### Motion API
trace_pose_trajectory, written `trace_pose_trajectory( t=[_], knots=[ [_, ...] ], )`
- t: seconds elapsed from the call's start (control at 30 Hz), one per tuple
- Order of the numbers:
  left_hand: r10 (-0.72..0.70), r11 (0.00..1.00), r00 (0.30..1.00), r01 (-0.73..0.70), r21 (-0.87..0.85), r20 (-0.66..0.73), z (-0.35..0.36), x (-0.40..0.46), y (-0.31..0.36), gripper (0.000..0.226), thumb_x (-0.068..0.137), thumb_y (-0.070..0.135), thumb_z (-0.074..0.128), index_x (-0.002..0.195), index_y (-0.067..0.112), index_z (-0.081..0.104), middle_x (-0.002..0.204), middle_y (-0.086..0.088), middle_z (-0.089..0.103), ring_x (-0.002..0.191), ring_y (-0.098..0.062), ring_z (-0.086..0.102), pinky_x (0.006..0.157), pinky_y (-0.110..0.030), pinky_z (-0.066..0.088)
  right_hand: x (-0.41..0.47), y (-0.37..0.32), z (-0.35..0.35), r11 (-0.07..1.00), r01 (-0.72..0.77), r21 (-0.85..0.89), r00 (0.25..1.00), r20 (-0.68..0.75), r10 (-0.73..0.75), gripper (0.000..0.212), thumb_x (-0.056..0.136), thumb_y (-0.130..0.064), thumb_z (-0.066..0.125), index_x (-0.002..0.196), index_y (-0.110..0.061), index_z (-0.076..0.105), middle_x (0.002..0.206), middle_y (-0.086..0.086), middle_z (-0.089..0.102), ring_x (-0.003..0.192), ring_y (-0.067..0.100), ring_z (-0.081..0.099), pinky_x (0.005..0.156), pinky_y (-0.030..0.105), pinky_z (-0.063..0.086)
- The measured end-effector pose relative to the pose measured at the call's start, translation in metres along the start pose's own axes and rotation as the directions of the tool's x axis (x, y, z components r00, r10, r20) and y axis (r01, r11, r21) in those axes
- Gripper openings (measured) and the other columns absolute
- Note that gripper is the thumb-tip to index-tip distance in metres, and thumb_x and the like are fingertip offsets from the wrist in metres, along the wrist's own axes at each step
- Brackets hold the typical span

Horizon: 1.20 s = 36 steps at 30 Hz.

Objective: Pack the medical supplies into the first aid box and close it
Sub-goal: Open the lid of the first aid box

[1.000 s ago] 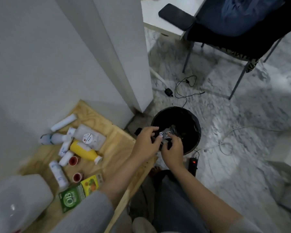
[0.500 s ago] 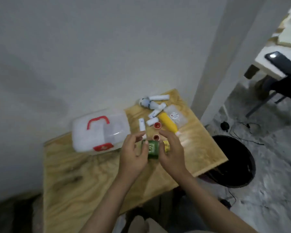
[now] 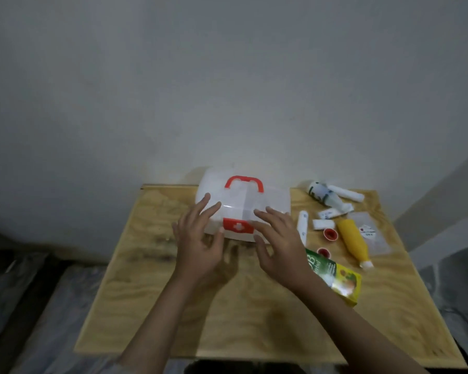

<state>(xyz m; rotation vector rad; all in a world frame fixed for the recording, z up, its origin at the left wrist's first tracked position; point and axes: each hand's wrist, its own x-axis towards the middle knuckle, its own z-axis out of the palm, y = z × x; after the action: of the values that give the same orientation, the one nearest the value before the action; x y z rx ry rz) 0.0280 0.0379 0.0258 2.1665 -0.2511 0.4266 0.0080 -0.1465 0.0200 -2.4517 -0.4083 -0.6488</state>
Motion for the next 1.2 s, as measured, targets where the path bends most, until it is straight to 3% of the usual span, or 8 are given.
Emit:
trace_pose_trajectory(
  t=[0.13, 0.27, 0.4, 0.57, 0.77, 1.0, 1.1, 1.2],
  knots=[
    [-0.009, 0.999, 1.000, 0.008, -0.041, -0.008, 0.017, -0.003, -0.026, 0.050, 0.083, 0.034, 0.060, 0.127, 0.051, 0.045, 0.158, 0.008, 0.018, 0.144, -0.019, 0.014, 0.112, -0.042, 0.024, -0.005, 0.014, 0.018, 0.989, 0.095, -0.113, 0.992, -0.067, -0.103, 0.034, 0.081, -0.018, 0.065, 0.114, -0.020, 0.062, 0.134, 0.011, 0.055, 0.129, 0.032, 0.044, 0.106, 0.060, 0.033],
    [0.037, 0.992, 0.996, -0.046, -0.118, -0.084, 0.028, -0.004, -0.034, 0.053, 0.083, 0.018, 0.068, 0.123, 0.046, 0.049, 0.156, 0.002, 0.020, 0.141, -0.007, 0.017, 0.105, -0.021, 0.027, -0.004, 0.023, 0.032, 0.962, 0.142, -0.234, 0.984, -0.076, -0.164, 0.045, 0.072, -0.019, 0.074, 0.114, -0.024, 0.061, 0.138, 0.013, 0.050, 0.130, 0.032, 0.032, 0.106, 0.062, 0.027],
    [0.017, 0.983, 0.987, -0.047, -0.180, -0.161, 0.030, -0.016, -0.034, 0.045, 0.082, 0.014, 0.068, 0.116, 0.041, 0.056, 0.147, 0.003, 0.030, 0.138, -0.012, 0.027, 0.108, -0.037, 0.036, -0.004, 0.029, 0.034, 0.944, 0.165, -0.286, 0.974, -0.105, -0.202, 0.049, 0.064, -0.015, 0.078, 0.109, -0.023, 0.063, 0.129, 0.017, 0.057, 0.121, 0.038, 0.044, 0.095, 0.064, 0.041],
    [-0.003, 0.990, 0.991, -0.016, -0.143, -0.133, 0.021, -0.028, -0.028, 0.044, 0.081, 0.017, 0.069, 0.120, 0.037, 0.058, 0.150, 0.000, 0.029, 0.140, -0.019, 0.029, 0.102, -0.050, 0.044, -0.001, 0.034, 0.020, 0.892, 0.299, -0.338, 0.942, -0.047, -0.333, 0.026, 0.077, -0.022, 0.061, 0.103, -0.017, 0.065, 0.119, 0.023, 0.062, 0.106, 0.045, 0.056, 0.081, 0.057, 0.050],
    [0.009, 0.999, 0.999, -0.011, -0.038, -0.051, 0.011, -0.030, -0.018, 0.050, 0.081, 0.011, 0.066, 0.128, 0.026, 0.055, 0.153, -0.009, 0.024, 0.143, -0.024, 0.025, 0.109, -0.035, 0.034, -0.003, 0.038, 0.005, 0.836, 0.400, -0.376, 0.912, 0.068, -0.405, 0.024, 0.084, -0.032, 0.057, 0.097, -0.014, 0.066, 0.121, 0.023, 0.062, 0.106, 0.046, 0.057, 0.079, 0.052, 0.052],
    [0.074, 0.994, 0.997, -0.071, 0.078, -0.035, 0.008, -0.028, -0.027, 0.055, 0.083, 0.010, 0.061, 0.133, 0.029, 0.050, 0.155, -0.010, 0.021, 0.143, -0.025, 0.024, 0.103, -0.027, 0.032, -0.005, 0.031, 0.007, 0.856, 0.405, -0.322, 0.905, 0.004, -0.426, 0.021, 0.088, -0.030, 0.051, 0.094, -0.013, 0.063, 0.116, 0.021, 0.066, 0.106, 0.043, 0.060, 0.079, 0.049, 0.053],
    [0.089, 0.991, 0.990, -0.078, 0.105, -0.105, 0.016, -0.030, -0.035, 0.068, 0.083, 0.020, 0.066, 0.141, 0.034, 0.036, 0.158, -0.005, 0.015, 0.144, -0.023, 0.021, 0.101, -0.028, 0.036, 0.001, 0.025, 0.007, 0.846, 0.448, -0.289, 0.870, -0.079, -0.487, 0.003, 0.087, -0.013, 0.053, 0.087, -0.011, 0.054, 0.102, 0.020, 0.069, 0.093, 0.038, 0.065, 0.070, 0.042, 0.054],
    [0.013, 1.000, 0.988, -0.009, 0.022, -0.155, 0.024, -0.027, -0.038, 0.089, 0.080, 0.034, 0.071, 0.147, 0.042, 0.012, 0.160, -0.002, 0.012, 0.145, -0.020, 0.017, 0.100, -0.030, 0.034, 0.013, 0.019, 0.008, 0.823, 0.486, -0.294, 0.837, -0.112, -0.535, 0.006, 0.083, -0.002, 0.054, 0.083, -0.008, 0.055, 0.097, 0.019, 0.069, 0.087, 0.034, 0.065, 0.064, 0.038, 0.054]
  ],
)
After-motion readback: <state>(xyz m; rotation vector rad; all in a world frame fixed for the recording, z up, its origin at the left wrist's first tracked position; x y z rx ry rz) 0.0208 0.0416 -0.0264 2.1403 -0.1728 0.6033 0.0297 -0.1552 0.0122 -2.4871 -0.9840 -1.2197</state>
